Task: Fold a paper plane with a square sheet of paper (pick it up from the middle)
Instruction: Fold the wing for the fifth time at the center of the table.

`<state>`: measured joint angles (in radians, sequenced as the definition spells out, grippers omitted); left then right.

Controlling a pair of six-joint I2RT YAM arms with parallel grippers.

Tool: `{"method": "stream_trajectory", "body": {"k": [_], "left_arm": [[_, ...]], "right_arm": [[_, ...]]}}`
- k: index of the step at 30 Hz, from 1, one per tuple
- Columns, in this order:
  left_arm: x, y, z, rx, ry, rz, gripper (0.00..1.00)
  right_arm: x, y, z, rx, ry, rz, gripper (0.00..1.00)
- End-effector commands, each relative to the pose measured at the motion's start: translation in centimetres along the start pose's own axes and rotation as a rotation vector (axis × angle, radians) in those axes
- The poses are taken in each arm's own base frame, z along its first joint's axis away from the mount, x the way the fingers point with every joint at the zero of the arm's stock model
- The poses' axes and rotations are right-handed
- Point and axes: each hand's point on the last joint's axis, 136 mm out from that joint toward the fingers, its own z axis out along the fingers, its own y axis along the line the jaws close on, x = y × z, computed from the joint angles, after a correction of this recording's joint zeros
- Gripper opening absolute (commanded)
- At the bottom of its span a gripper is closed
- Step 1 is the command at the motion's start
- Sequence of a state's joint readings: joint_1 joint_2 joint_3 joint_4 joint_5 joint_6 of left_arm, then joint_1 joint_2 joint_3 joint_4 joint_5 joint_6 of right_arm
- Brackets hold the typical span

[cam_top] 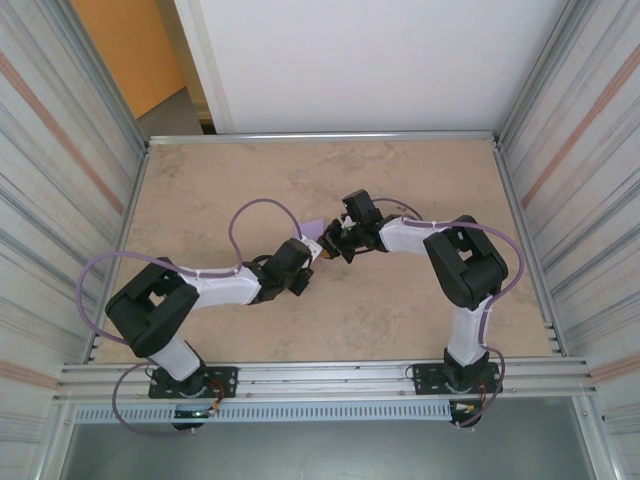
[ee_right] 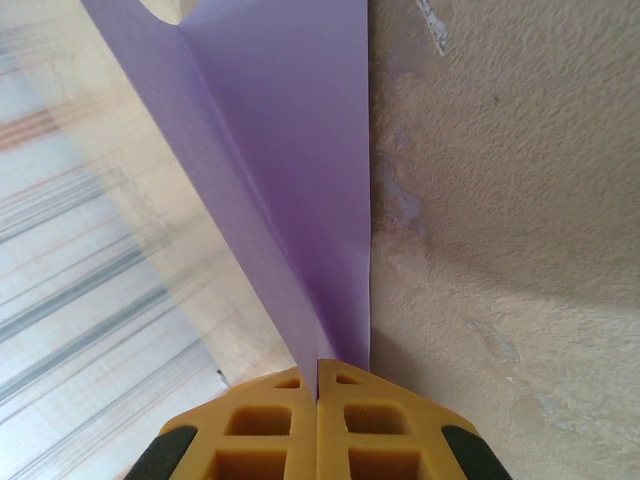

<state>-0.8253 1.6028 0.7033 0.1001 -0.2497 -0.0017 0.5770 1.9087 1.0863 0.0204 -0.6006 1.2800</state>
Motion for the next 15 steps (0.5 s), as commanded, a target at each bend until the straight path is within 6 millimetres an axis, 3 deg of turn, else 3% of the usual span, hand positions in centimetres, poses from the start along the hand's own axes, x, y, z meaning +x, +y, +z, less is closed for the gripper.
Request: {"method": "stream_trajectory", "body": {"k": [1, 7, 15], "left_arm": [[-0.1, 0.1, 0.1, -0.017, -0.014, 0.01, 0.28], [0.2, -1.1, 0.3, 0.053, -0.015, 0.008, 0.18], [0.4, -2.4, 0.7, 0.136, -0.001, -0.03, 0.11]], "right_arm": [[0.5, 0.0, -1.1, 0.003, 0.009, 0.024, 0.08], [-0.9, -0.6, -2.3, 0.03, -0.035, -0.001, 0.41], [-4.2, -2.1, -5.8, 0.075, -0.145, -0.038, 0.49]]}}
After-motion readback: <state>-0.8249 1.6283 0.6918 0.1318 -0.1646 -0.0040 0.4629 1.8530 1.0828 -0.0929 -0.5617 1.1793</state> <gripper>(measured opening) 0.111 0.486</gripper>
